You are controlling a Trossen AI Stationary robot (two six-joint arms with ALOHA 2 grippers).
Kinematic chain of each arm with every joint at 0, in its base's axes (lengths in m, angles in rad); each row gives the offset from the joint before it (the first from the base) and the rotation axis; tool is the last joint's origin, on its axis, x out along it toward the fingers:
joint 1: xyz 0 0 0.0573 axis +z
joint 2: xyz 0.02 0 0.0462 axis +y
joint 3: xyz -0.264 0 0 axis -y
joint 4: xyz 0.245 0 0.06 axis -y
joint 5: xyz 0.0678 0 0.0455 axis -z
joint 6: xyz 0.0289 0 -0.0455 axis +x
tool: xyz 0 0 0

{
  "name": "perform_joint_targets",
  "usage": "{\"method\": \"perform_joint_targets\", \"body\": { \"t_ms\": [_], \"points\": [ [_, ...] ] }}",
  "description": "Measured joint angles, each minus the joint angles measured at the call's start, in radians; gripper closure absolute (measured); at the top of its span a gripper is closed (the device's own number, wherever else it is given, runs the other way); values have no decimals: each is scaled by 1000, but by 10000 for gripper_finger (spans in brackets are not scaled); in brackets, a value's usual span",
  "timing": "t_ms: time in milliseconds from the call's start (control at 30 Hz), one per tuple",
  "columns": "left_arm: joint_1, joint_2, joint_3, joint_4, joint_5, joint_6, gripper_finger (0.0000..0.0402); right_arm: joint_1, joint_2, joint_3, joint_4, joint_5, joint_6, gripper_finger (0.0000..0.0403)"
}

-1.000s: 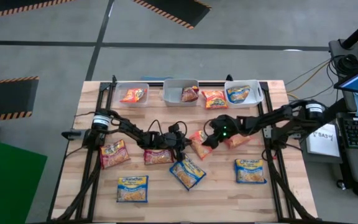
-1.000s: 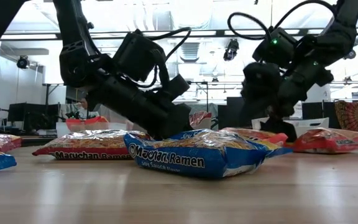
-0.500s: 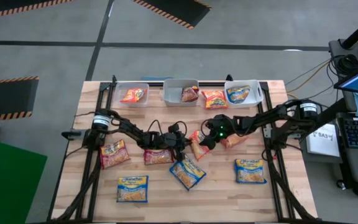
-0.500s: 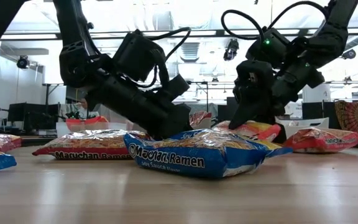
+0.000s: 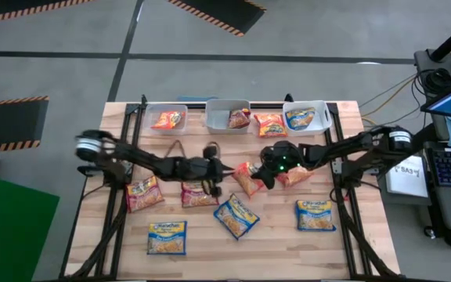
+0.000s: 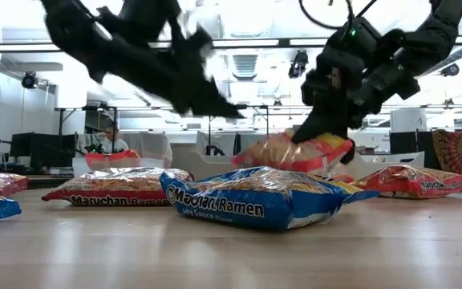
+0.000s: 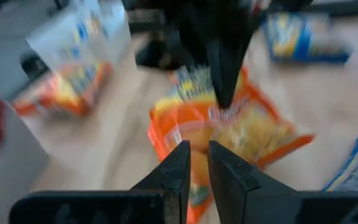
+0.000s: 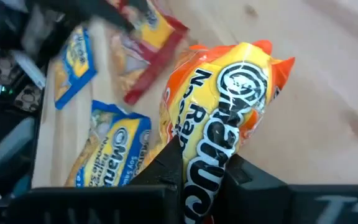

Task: Sort Maruchan noodles
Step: Put the orange noodle pack into the transparent bin

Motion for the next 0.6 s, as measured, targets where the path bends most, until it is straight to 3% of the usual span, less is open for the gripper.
{"method": "perform_joint_targets", "body": {
  "t_ms": [100, 367, 600],
  "points": [
    [0, -135, -49, -1, 32, 17, 363, 11, -42, -1, 3, 47, -84, 368],
    [2, -389, -147, 7, 43, -37, 363, 62, -110, 15, 40, 311, -374, 369],
    [3, -464, -181, 53, 44, -81, 311, 84, -72, 19, 256, 339, -537, 369]
  ]
}}
